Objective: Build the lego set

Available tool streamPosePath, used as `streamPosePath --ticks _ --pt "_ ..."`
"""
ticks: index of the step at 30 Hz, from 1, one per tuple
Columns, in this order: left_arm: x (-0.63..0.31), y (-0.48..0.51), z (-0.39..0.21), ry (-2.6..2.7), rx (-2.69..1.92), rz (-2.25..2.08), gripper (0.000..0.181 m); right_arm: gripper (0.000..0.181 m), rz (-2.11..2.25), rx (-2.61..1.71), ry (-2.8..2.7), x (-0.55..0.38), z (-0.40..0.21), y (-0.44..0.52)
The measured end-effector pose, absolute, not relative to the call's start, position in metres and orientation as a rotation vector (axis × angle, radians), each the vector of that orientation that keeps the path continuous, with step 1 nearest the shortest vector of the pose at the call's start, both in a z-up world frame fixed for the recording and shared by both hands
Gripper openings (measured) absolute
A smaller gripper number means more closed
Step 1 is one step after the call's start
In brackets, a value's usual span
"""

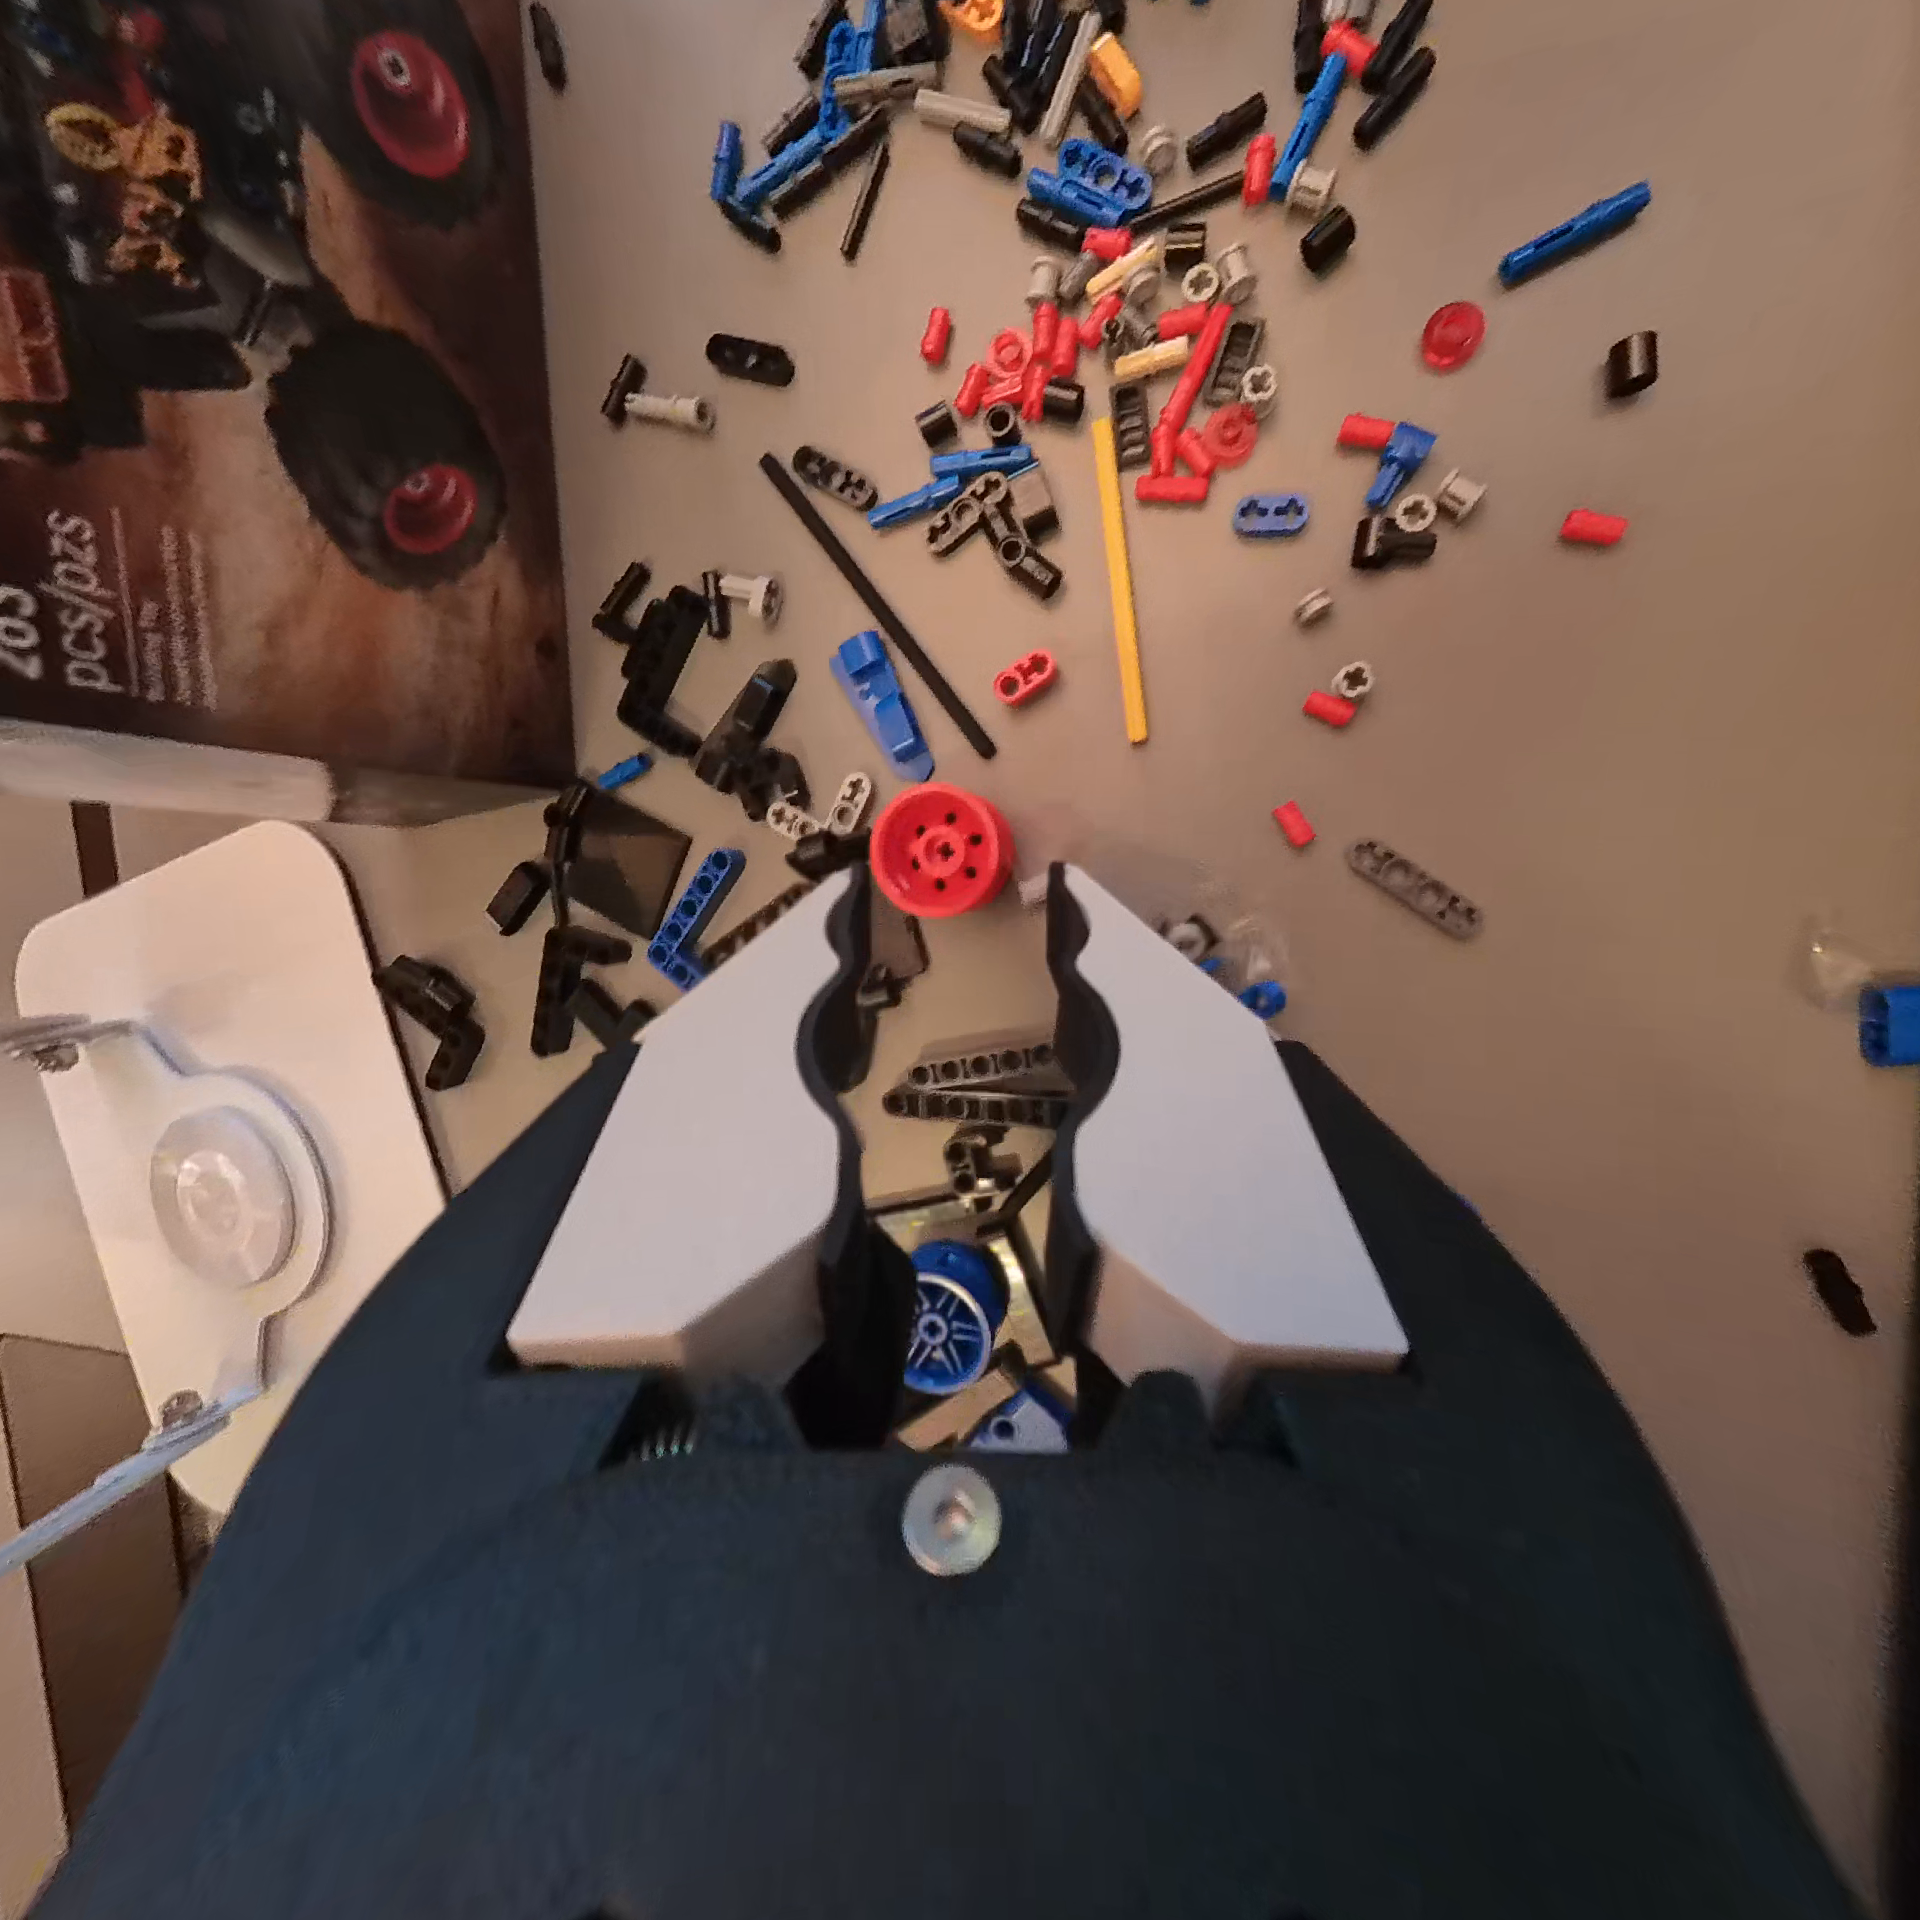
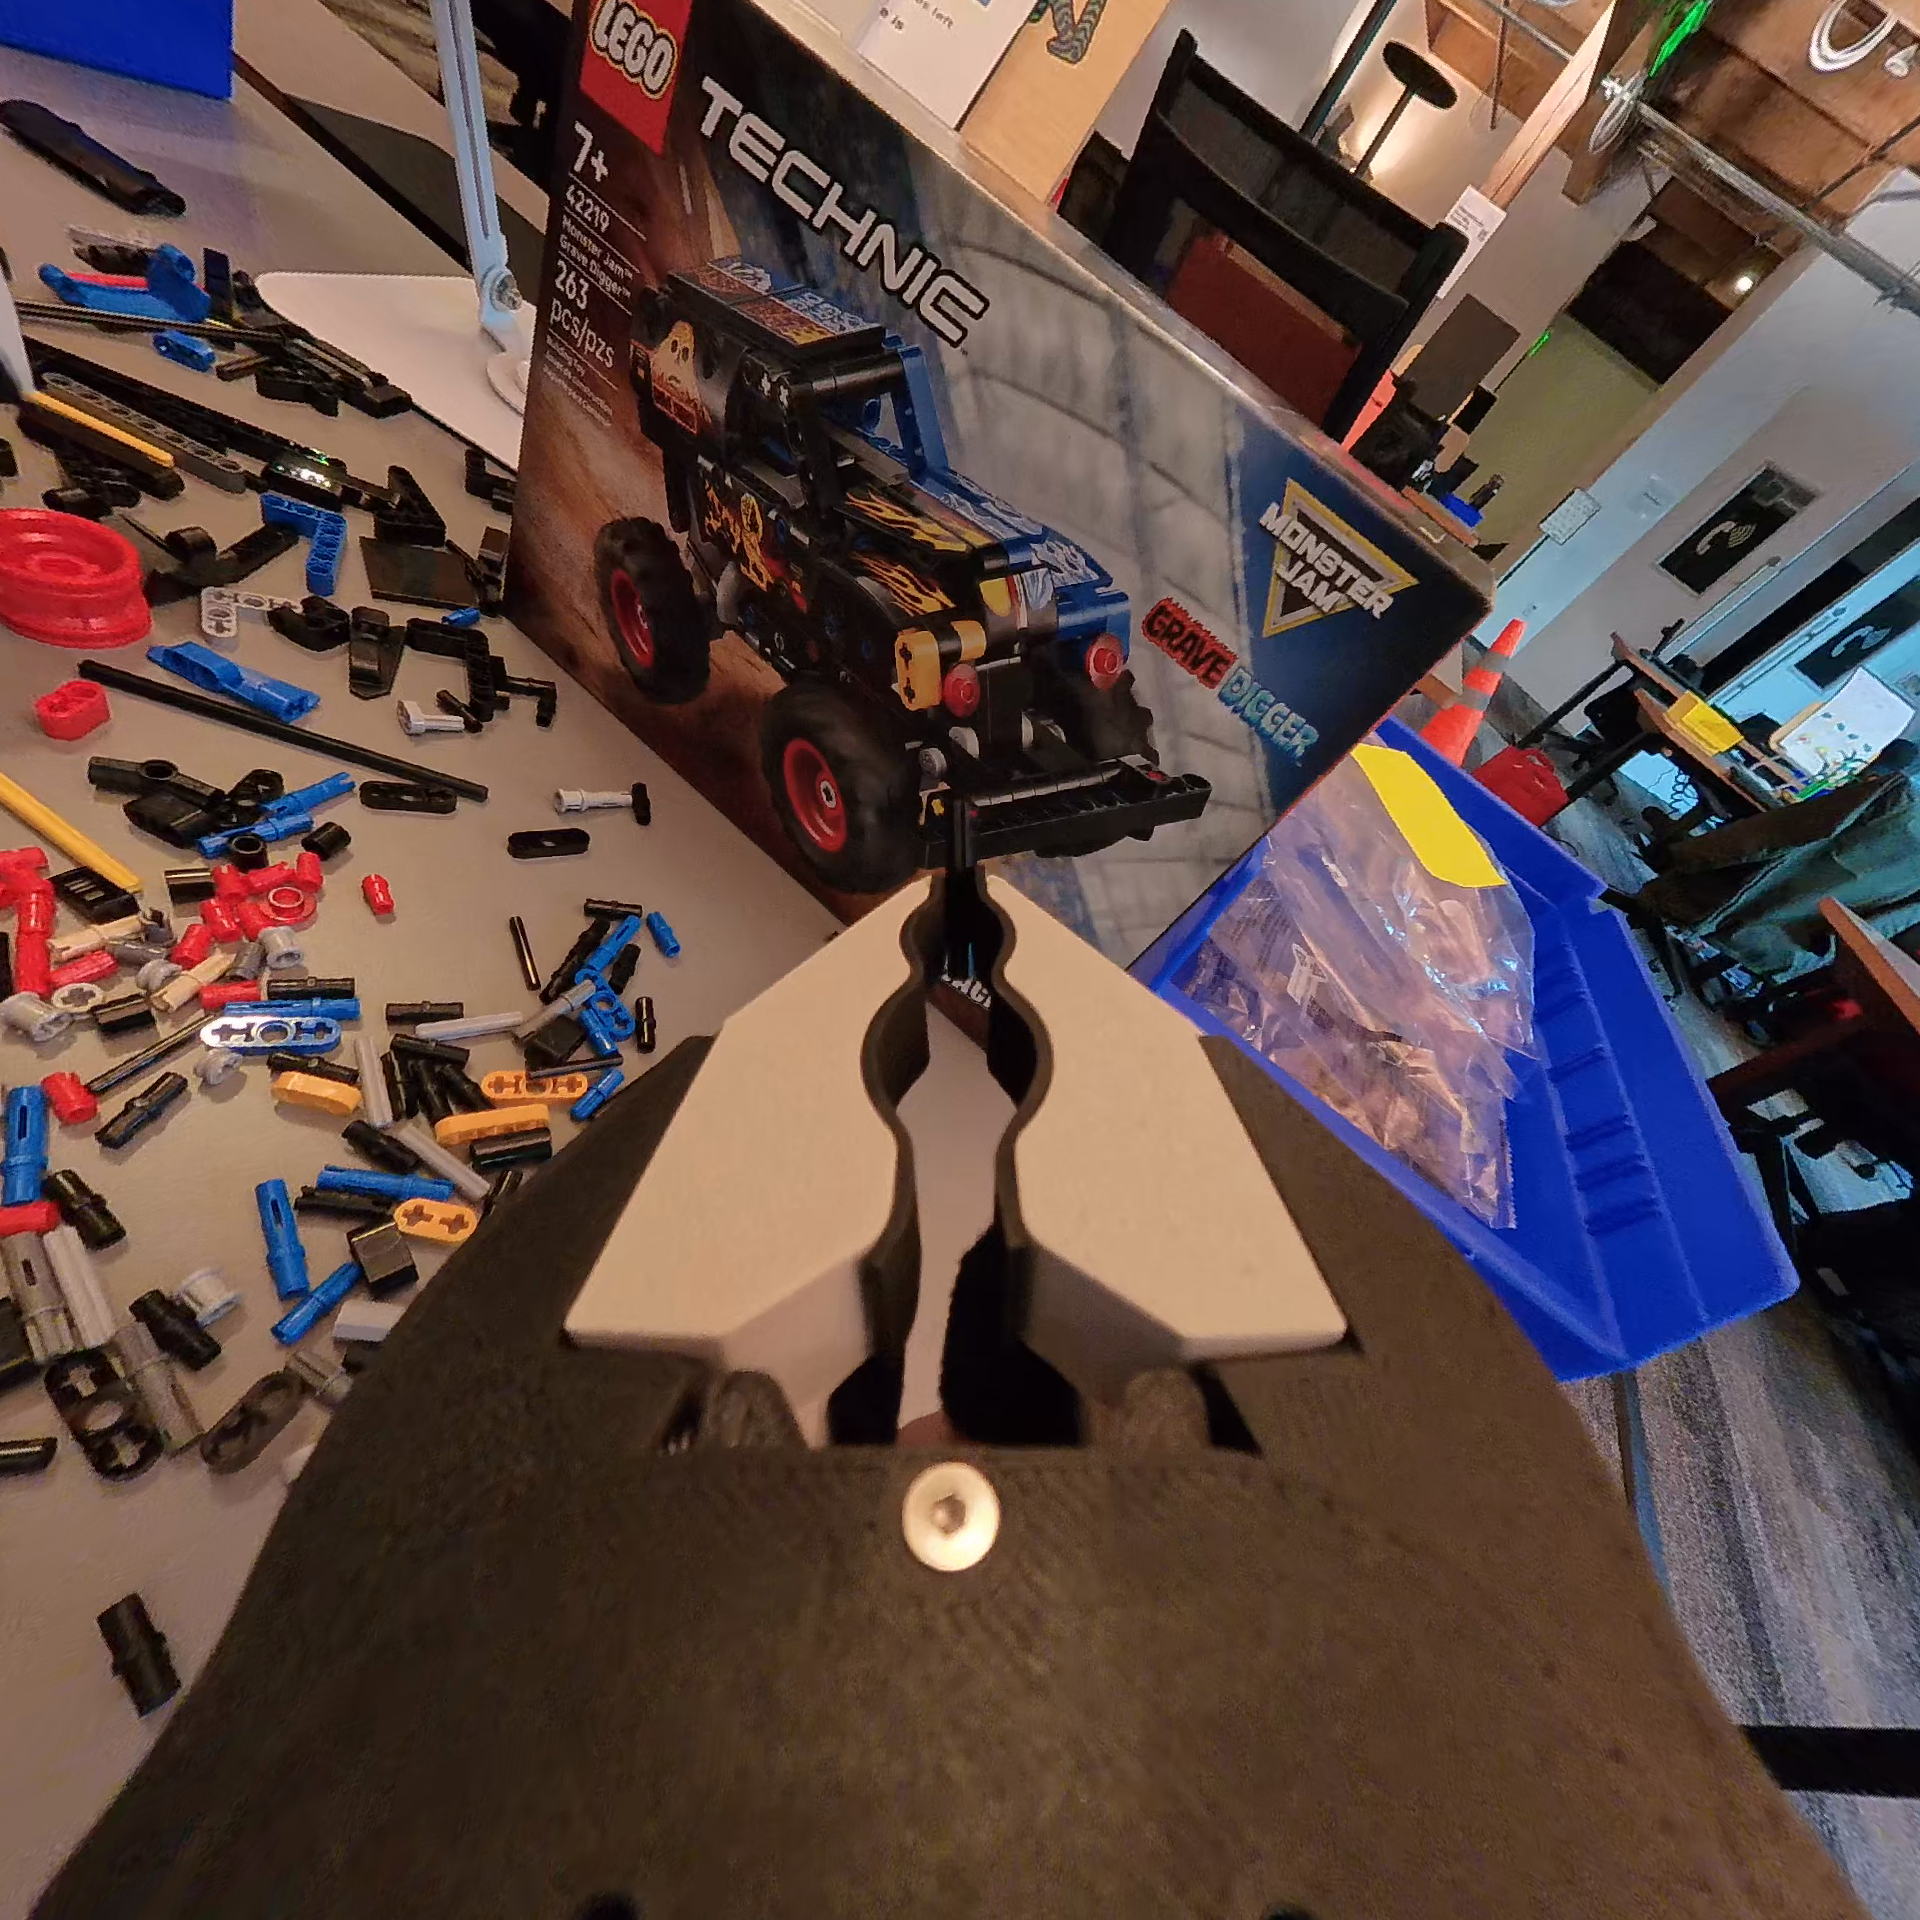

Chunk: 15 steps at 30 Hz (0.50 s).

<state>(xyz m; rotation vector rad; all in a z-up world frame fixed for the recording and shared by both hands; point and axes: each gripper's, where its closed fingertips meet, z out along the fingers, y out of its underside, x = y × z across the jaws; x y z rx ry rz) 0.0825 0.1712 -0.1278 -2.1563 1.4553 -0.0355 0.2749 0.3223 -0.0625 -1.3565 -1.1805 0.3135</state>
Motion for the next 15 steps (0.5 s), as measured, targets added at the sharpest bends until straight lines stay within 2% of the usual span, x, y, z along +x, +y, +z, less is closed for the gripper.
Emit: streamPosePath --ticks 15 --pt "0.065 0.163 -0.136 1.473 -2.227 -0.043 0.028 0.003 0.313 -1.361 -1.197 0.273 -0.066 0.321"
